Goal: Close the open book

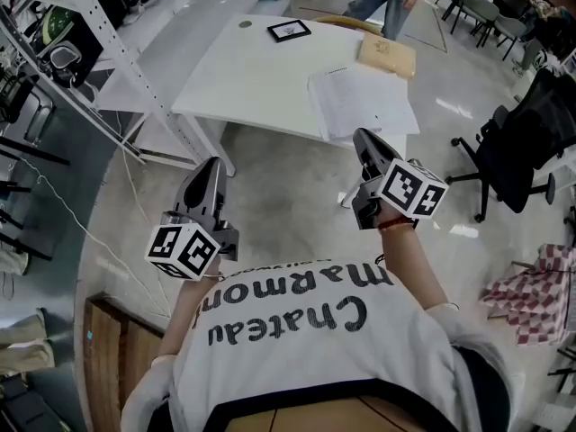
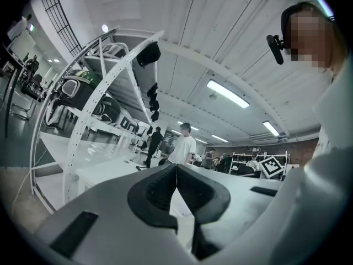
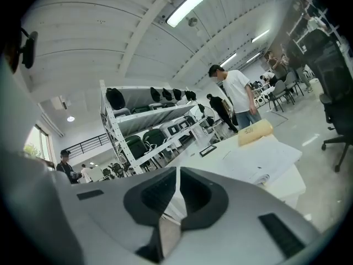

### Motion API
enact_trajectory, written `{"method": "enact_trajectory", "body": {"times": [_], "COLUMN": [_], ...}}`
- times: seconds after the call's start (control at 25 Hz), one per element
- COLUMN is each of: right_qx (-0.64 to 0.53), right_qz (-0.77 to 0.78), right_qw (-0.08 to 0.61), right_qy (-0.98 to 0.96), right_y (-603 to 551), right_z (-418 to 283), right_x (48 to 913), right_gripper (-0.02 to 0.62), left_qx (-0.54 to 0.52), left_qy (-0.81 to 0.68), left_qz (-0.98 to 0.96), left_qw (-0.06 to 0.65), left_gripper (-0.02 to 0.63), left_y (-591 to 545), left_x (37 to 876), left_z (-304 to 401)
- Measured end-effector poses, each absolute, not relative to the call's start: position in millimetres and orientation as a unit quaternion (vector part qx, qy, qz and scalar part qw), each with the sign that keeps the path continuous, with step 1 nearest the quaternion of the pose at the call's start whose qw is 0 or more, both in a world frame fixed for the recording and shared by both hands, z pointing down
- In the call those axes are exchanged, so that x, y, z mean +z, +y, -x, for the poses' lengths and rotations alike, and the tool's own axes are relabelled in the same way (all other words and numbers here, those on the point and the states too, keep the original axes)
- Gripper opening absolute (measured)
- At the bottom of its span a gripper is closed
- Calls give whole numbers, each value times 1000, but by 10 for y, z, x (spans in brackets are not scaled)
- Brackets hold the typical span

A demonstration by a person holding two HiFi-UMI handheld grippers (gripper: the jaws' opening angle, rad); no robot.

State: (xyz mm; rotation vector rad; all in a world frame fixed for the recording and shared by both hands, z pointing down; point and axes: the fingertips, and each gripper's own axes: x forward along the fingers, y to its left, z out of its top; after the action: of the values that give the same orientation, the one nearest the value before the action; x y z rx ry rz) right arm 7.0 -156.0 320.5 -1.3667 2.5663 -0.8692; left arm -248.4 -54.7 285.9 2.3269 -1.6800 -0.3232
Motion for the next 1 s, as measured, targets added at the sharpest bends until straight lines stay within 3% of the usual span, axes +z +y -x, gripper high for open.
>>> {"method": "enact_trajectory", "body": {"times": [0.6,1.0], "right_qx": [-293,-312], "right_qz": [444,462], "right_qw": [53,14], "right_qy": [845,830], "right_y": [-1954,-1979], "right_z": [-257,-411], "right_x": [3324,3670], "right_gripper": [40,40], "left_qx": [-134,-124], "left_qy": [-583,-575], "left_qz": [-789,-791], "left_qw": [142,166], "left_gripper": [25,24], "left_y": [-982,-1085], "left_x": [2949,3130], "left_z": [2367,2273]}}
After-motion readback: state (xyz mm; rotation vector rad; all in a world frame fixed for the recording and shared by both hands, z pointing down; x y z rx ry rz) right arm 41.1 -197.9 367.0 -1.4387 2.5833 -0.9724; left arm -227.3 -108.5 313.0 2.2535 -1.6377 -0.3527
